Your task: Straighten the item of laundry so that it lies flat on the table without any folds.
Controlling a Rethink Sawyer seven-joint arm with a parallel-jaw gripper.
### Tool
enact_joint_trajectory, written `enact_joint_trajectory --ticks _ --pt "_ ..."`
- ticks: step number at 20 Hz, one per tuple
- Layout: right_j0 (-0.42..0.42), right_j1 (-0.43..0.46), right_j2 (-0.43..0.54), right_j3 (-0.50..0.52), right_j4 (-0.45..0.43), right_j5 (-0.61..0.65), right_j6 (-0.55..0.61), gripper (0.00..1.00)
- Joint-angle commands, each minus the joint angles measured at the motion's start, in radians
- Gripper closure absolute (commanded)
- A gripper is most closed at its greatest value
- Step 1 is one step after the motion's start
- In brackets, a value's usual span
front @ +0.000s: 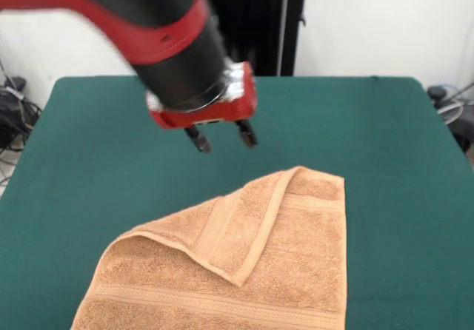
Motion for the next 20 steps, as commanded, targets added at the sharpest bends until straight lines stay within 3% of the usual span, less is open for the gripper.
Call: enact_joint_trajectory --ticks 1,7,12,20 --pt "0.168 -0.098 -0.218 -0.007 -0.037 -0.149 0.625 0.0" --pt "0.271 -0.081 -0.331 -0.028 -0.027 -0.185 0.833 0.0" --pt "0.29 -0.021 -0.333 -0.013 -0.033 -0.323 0.899 0.0" --pt "0.284 0.045 -0.349 -0.062 -0.044 -0.328 0.947 0.0"
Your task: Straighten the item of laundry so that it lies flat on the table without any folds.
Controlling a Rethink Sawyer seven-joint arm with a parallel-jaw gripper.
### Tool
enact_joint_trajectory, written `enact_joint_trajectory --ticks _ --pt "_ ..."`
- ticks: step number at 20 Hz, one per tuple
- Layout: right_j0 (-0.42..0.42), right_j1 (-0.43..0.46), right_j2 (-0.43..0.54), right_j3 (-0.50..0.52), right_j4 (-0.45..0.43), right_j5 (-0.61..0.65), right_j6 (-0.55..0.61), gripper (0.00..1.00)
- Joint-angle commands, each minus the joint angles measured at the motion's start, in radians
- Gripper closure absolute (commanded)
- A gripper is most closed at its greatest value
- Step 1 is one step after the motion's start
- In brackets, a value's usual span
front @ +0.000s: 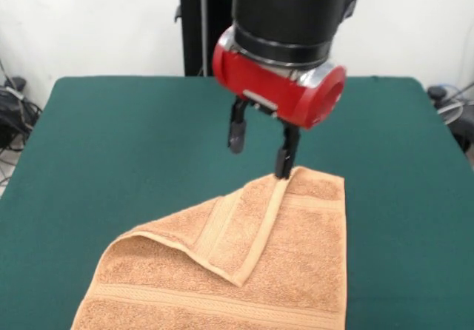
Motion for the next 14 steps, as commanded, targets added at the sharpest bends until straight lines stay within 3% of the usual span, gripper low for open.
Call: enact_joint_trajectory --ticks 1,10,14 --pt "0.001 0.104 -0.07 0.031 -0.041 -0.048 0.237 0.0" --pt "0.062 0.159 -0.173 0.019 -0.002 -0.028 0.387 0.0" --pt "0.111 0.173 -0.235 0.034 0.046 0.02 0.521 0.0"
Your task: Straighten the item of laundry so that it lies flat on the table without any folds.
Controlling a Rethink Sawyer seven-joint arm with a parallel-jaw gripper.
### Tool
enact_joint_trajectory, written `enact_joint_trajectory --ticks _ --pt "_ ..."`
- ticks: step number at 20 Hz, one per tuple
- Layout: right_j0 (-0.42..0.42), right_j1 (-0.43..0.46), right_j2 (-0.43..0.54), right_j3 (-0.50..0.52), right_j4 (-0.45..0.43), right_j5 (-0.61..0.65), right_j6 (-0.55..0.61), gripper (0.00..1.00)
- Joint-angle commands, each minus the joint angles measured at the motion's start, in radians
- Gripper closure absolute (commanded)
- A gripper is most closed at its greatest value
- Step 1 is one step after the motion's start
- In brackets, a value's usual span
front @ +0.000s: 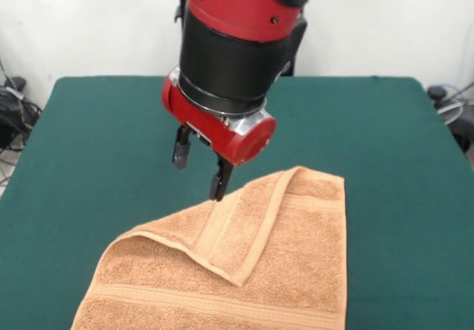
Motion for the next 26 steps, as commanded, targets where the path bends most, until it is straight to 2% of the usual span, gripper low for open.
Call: enact_joint_trajectory --ticks 1,6,10,19,26 --pt "0.09 0.067 -0.097 0.082 0.057 0.029 0.528 0.0" --pt "0.106 0.095 -0.116 0.116 0.098 -0.061 0.589 0.0" --pt "0.119 0.117 -0.135 0.106 0.093 -0.121 0.618 0.0" --pt "0.096 0.127 -0.083 0.141 0.116 -0.23 0.633 0.0" --pt "0.111 0.134 -0.091 0.171 0.132 -0.283 0.647 0.0"
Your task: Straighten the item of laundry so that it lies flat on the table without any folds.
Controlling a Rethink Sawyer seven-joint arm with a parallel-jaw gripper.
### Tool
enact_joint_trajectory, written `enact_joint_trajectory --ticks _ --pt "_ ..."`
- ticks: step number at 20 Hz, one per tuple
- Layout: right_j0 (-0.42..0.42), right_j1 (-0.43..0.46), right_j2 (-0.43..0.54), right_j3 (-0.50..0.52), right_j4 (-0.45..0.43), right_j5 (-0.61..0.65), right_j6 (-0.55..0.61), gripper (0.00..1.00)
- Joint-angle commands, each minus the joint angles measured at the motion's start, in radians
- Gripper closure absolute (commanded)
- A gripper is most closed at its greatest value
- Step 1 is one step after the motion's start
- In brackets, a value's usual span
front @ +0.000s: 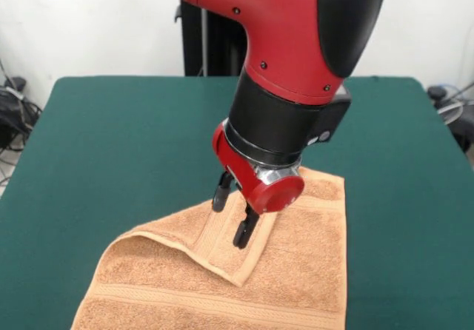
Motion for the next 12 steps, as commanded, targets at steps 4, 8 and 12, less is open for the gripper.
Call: enact_joint_trajectory --ticks 4,8,12 --pt "0.011 0.03 0.029 0.172 0.05 -0.094 0.237 0.0" --pt "0.015 0.041 0.038 0.183 0.07 -0.053 0.236 0.0" --pt "0.035 0.061 0.027 0.197 0.085 -0.069 0.269 0.0"
